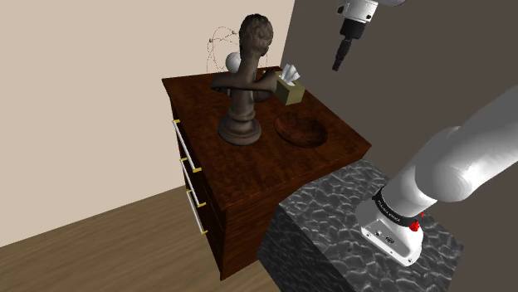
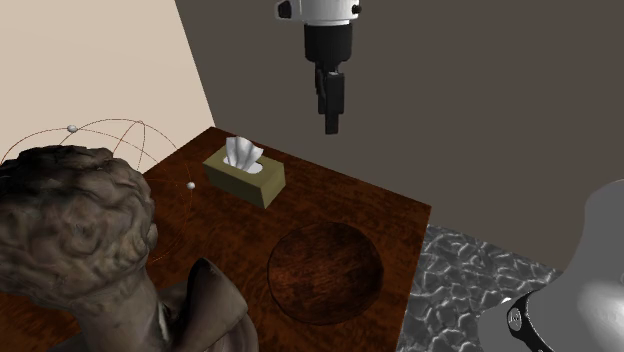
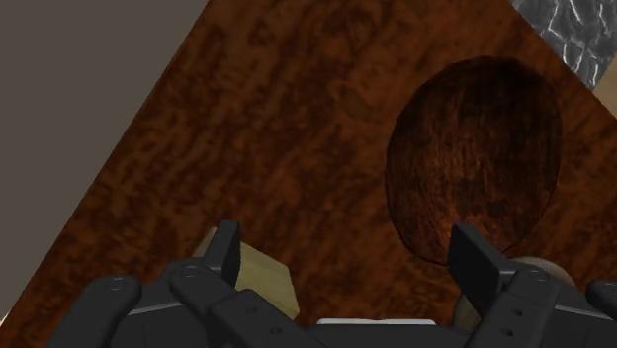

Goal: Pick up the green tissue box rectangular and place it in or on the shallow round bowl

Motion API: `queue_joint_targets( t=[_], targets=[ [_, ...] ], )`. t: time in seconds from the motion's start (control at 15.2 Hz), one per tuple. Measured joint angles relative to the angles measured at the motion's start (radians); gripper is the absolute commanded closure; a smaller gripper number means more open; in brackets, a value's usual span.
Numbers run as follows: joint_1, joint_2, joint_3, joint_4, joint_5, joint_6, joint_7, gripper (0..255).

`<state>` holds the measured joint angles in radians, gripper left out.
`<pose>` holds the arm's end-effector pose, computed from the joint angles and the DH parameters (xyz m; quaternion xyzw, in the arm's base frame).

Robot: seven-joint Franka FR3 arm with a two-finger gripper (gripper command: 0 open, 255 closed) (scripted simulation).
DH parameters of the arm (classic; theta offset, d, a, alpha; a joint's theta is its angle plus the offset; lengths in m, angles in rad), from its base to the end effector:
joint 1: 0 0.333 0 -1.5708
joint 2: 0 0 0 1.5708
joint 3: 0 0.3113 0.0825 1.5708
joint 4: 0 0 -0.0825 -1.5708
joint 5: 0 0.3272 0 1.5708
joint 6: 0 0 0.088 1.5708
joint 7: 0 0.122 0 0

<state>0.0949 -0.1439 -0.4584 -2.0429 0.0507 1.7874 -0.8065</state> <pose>0.4192 -0.1626 0.4880 -0.9727 -0.2160 0.0220 0.0816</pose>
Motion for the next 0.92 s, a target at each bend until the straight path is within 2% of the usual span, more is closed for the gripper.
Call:
queue_joint_targets(
  t=[0.2,0.4,0.73,0.92],
  targets=[
    [-0.001,0.145,-0.032,0.112,0.098,-0.017,-0.148,0],
    [-0.027,0.301,-0.041,0.248,0.200,-0.057,-0.289,0],
    [-0.113,0.562,-0.004,0.528,0.345,-0.171,-0.467,0],
    [-0.185,0.747,0.044,0.774,0.418,-0.272,-0.529,0]
  ],
)
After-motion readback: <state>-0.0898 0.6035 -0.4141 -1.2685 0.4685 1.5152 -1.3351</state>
